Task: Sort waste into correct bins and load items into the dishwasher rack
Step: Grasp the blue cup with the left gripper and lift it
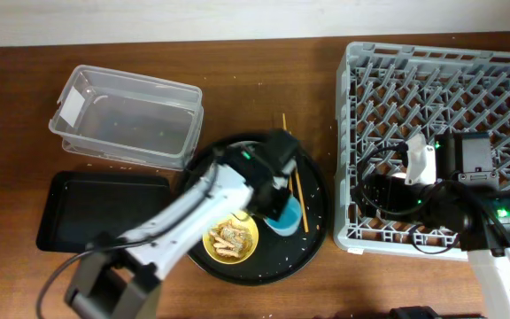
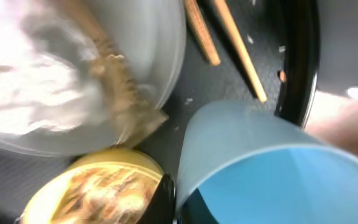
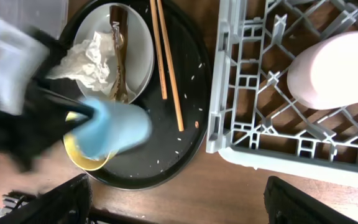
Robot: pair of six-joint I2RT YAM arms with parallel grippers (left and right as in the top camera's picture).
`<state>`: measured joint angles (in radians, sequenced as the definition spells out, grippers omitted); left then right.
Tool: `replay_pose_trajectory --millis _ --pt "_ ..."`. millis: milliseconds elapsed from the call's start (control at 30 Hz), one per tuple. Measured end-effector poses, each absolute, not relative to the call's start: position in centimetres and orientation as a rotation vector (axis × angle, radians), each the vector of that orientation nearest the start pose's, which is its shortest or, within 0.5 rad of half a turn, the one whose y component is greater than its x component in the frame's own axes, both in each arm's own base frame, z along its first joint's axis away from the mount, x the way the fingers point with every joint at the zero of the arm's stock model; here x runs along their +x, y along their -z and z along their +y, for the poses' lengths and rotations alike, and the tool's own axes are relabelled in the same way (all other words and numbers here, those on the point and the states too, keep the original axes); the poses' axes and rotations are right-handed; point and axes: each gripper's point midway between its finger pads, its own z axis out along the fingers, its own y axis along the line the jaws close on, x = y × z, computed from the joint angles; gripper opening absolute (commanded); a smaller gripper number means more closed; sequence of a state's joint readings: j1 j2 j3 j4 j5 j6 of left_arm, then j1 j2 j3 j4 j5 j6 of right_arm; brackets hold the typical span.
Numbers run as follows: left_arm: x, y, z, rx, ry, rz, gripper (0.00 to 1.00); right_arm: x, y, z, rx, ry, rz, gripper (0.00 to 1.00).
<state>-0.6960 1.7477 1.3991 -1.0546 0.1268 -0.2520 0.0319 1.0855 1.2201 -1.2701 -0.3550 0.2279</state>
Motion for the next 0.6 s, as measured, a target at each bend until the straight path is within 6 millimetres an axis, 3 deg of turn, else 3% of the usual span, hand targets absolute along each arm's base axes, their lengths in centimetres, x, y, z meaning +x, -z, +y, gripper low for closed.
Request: replay_pose_trajectory --millis 100,133,233,333,467,600 --pt "28.5 -15.2 -22.9 0.590 0.528 2.877 0.01 23.1 -23.1 7.6 0.087 -0.617 2.672 0.91" --pt "29.4 -18.4 -22.0 0.520 0.754 2.801 0.01 23.2 -23.4 8.1 0.051 -0.653 2.657 0.91" --pt "29.1 -22.2 -21.4 0.535 1.171 2.663 0.00 22.9 -25.2 10.9 -0.104 -0.881 2.571 0.91" --pt "28.5 -25.8 -20.6 0.532 1.532 2.476 0.00 22.6 -28.4 14.8 -0.326 -1.128 2.396 0.91" --pt "26.7 -28.9 -21.7 0.598 1.794 2.304 0.00 21.5 -31.7 19.7 -0.639 -1.281 2.171 0.91" --pt "26.1 -30.0 -22.0 0.610 1.884 2.239 0.00 21.0 -33.5 22.1 -0.777 -1.299 2.039 0.90"
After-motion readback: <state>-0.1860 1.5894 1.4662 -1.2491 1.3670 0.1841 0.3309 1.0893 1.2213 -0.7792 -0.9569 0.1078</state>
